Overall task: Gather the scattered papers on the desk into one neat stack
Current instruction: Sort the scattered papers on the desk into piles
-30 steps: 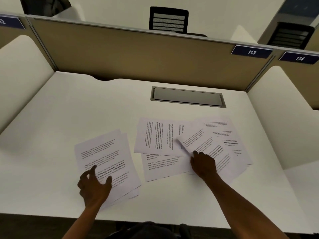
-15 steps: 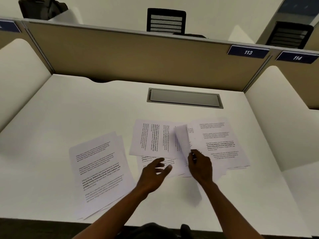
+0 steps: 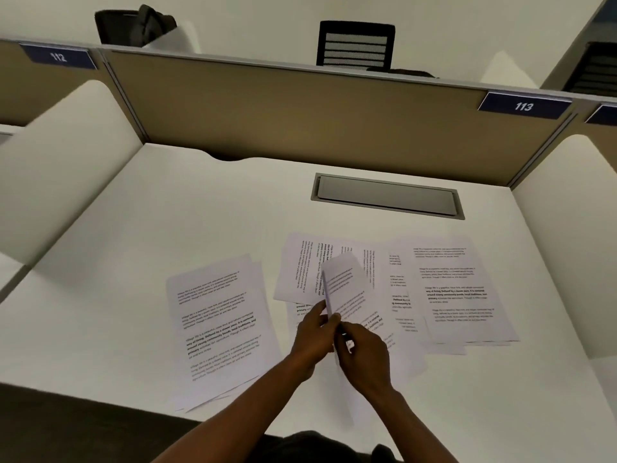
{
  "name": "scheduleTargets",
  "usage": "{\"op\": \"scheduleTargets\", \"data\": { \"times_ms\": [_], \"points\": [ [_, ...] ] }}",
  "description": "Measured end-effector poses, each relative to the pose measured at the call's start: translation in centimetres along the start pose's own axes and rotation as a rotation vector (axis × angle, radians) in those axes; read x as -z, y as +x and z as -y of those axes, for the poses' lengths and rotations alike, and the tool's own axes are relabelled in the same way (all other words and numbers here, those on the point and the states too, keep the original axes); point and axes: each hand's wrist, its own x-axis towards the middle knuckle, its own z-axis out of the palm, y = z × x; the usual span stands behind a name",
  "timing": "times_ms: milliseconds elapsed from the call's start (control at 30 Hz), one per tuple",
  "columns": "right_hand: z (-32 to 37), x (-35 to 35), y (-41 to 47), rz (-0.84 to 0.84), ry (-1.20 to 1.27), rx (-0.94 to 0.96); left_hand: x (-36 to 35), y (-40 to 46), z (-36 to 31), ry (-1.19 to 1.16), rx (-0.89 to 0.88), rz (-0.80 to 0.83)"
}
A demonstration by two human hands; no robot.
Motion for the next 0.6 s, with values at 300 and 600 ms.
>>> {"op": "scheduleTargets", "data": {
  "times_ms": [300, 600],
  "points": [
    [2.0, -0.7, 2.7, 0.293, 0.226, -0.007, 4.9, -1.1, 0.5, 0.015, -0.074, -0.12],
    [2.9, -0.4, 7.5, 0.163, 0.1, -0.383, 11.9, -1.7, 0.9, -0.065, -0.119, -0.212]
  ]
}}
